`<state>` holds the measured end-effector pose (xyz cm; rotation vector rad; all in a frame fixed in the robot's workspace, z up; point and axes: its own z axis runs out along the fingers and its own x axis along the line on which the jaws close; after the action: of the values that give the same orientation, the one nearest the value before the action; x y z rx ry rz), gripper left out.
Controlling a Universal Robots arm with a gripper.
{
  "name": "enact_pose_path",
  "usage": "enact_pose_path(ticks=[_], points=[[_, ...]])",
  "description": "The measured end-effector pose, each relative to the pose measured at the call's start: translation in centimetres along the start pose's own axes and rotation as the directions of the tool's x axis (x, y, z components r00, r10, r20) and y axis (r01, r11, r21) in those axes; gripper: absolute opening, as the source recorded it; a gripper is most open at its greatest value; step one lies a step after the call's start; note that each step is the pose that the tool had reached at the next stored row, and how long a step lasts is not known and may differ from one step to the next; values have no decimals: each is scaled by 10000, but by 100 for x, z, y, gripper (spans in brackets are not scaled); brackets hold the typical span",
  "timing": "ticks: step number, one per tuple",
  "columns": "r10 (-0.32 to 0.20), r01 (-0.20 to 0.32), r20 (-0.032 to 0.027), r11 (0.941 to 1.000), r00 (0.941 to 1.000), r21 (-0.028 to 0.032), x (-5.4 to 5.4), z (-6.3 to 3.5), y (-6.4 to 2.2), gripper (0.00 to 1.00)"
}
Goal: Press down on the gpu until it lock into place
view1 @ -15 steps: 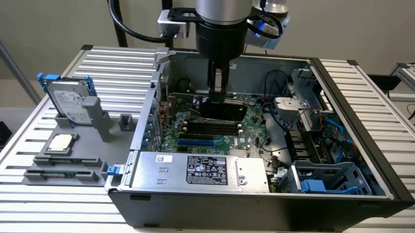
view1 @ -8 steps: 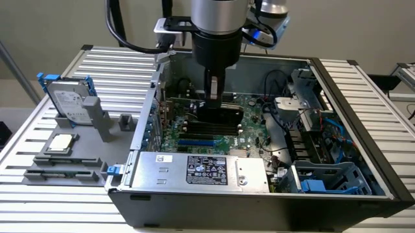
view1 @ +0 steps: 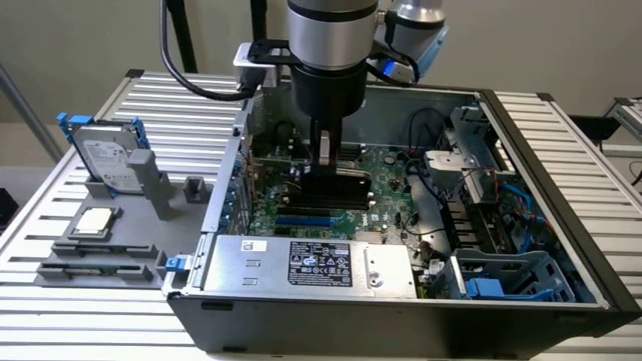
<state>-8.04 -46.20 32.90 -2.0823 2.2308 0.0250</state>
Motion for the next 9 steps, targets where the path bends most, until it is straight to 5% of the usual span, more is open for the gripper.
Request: enact_pose_path(ticks=[9], points=[[5, -5, 84, 10000, 10000, -5, 32, 160, 28, 26]])
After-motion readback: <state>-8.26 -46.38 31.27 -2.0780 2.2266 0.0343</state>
